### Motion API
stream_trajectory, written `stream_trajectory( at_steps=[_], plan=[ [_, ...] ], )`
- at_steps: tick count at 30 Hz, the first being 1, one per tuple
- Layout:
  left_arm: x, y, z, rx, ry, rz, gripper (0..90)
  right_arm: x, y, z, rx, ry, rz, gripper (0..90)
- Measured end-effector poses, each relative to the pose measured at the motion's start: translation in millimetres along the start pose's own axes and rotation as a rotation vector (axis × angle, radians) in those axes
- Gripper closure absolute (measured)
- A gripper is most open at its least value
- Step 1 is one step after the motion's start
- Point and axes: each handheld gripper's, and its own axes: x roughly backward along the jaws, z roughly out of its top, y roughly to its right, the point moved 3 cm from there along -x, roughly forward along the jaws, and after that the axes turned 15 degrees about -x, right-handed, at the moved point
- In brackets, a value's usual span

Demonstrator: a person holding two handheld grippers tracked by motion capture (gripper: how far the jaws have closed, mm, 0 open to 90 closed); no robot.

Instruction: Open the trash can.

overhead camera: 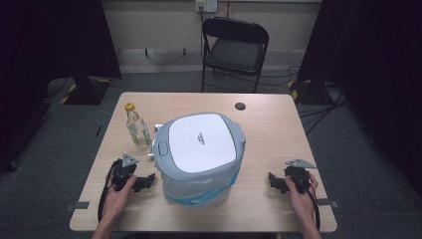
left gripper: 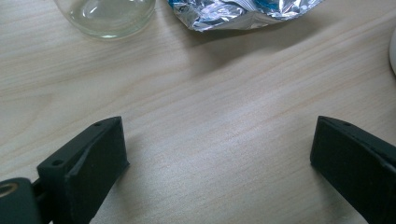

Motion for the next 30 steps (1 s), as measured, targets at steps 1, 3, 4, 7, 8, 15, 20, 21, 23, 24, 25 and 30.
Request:
stream_trajectory(
  at_steps=[1, 3, 4, 7, 8, 15, 20, 21, 23, 24, 25, 30],
  plan=[
    [0.2, -0.2, -0.2, -0.003, 0.001, -0.002, 3.2, -0.1, 0.0, 0.1, 0.001, 0.0, 0.001, 10.8],
    [0.0, 0.0, -0.2, -0.001, 0.002, -0.005, 3.2, -0.1, 0.0, 0.1, 0.001, 0.0, 0.001, 10.8],
    [0.4, -0.5, -0.4, -0.006, -0.002, -0.004, 3.2, -0.1, 0.0, 0.1, 0.001, 0.0, 0.001, 10.8],
    [1.0, -1.4, -1.3, -0.02, 0.005, -0.021, 3.2, 0.0, -0.1, 0.0, 0.001, 0.001, 0.001, 10.9],
    [1.5, -1.9, -1.9, -0.027, 0.006, -0.026, 3.3, 0.0, -0.2, 0.0, 0.001, 0.002, 0.0, 10.9],
    [6.3, 2.6, -0.6, -0.028, 0.006, -0.025, 12.9, 3.0, -4.4, -1.3, 0.017, 0.008, -0.009, 16.2],
    [12.4, 4.8, 5.7, -0.031, 0.045, -0.013, 16.1, 5.3, -11.1, -2.6, 0.034, -0.017, 0.018, 17.2],
    [13.6, 6.2, 7.4, -0.031, 0.056, -0.019, 16.0, 5.8, -12.8, -2.3, 0.041, -0.017, 0.019, 17.4],
    [16.3, 9.7, 10.7, -0.036, 0.077, -0.041, 16.0, 8.7, -20.8, -1.1, 0.038, -0.007, 0.043, 18.0],
    [18.1, 12.1, 12.1, -0.031, 0.091, -0.062, 16.0, 10.8, -26.2, -0.8, 0.047, -0.001, 0.065, 17.3],
    [19.5, 14.8, 13.8, -0.026, 0.108, -0.076, 16.0, 12.5, -31.5, -0.9, 0.064, 0.002, 0.075, 17.3],
    [25.3, 25.3, 19.9, -0.055, 0.128, -0.069, 15.9, 18.3, -58.3, -3.1, 0.122, 0.011, 0.134, 17.4]
  ],
)
